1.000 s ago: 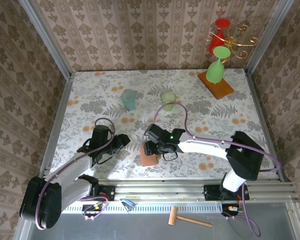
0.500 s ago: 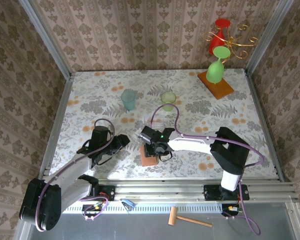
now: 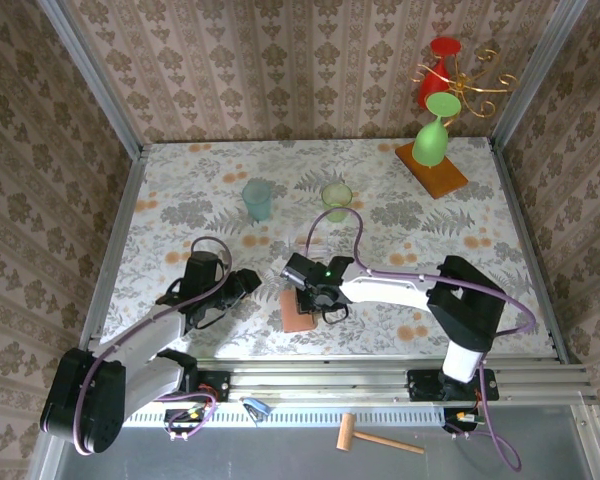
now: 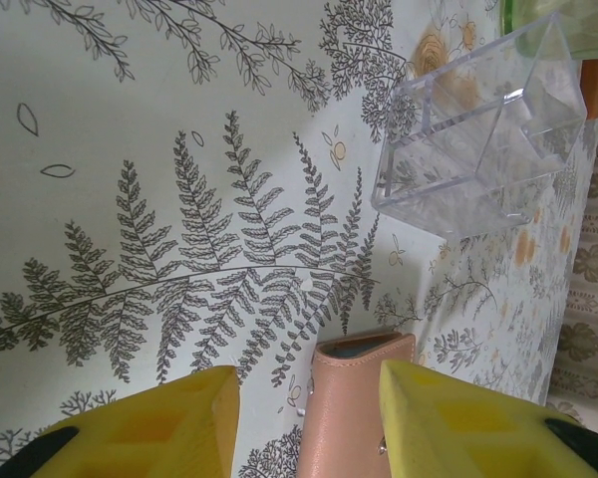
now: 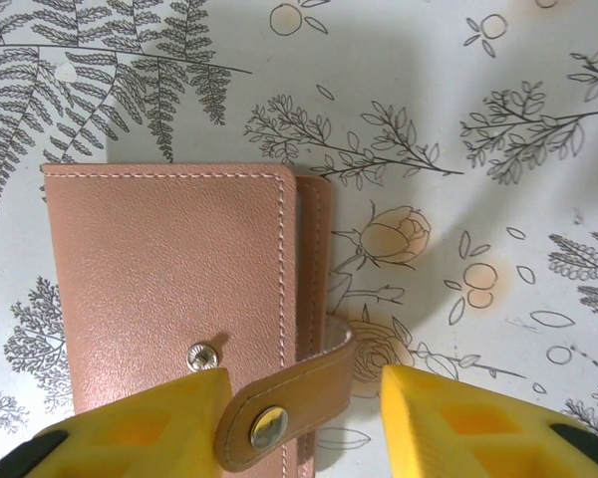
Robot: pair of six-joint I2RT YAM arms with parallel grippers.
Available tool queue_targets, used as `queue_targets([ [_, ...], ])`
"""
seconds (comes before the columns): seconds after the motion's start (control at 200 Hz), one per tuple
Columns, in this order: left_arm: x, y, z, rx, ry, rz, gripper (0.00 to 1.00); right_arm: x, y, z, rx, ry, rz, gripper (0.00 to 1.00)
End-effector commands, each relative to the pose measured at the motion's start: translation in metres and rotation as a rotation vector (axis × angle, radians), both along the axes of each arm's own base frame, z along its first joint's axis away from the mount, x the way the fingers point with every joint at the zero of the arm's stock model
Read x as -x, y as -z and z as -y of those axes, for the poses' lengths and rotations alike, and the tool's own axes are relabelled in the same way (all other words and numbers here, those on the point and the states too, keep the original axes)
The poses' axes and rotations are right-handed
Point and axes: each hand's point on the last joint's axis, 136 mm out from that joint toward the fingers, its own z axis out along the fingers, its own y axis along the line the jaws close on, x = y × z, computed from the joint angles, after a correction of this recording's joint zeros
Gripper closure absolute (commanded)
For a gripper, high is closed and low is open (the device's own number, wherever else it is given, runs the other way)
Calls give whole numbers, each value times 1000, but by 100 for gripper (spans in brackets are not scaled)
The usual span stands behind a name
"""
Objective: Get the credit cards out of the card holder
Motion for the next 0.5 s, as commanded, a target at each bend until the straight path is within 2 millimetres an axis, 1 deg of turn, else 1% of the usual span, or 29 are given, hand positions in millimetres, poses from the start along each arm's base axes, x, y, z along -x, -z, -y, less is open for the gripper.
queue_targets([
  [0.0,-2,-3,2,23,0,3,58,-1,-9,12,18,30,44,60],
  [0.04,-3,-4,2,27,1,3,58,-1,-10,13,15,33,46,62],
  [0.11,-3,-5,3,36,1,3,61,-1,-9,15,15,38,50,65],
  [0.155,-3,-6,4,40,3,4,61,0,-7,16,13,41,49,68],
  [0.265,-3,-6,5,42,2,2,62,1,-2,20,14,46,43,72],
  [0.275,-3,-6,5,42,2,2,62,-2,-4,16,-8,47,56,72],
  [0.29,-3,-6,5,42,3,2,62,-2,-4,15,-11,46,58,73],
  [0.49,-2,-7,6,46,5,-1,62,-4,-2,16,-20,52,65,82],
])
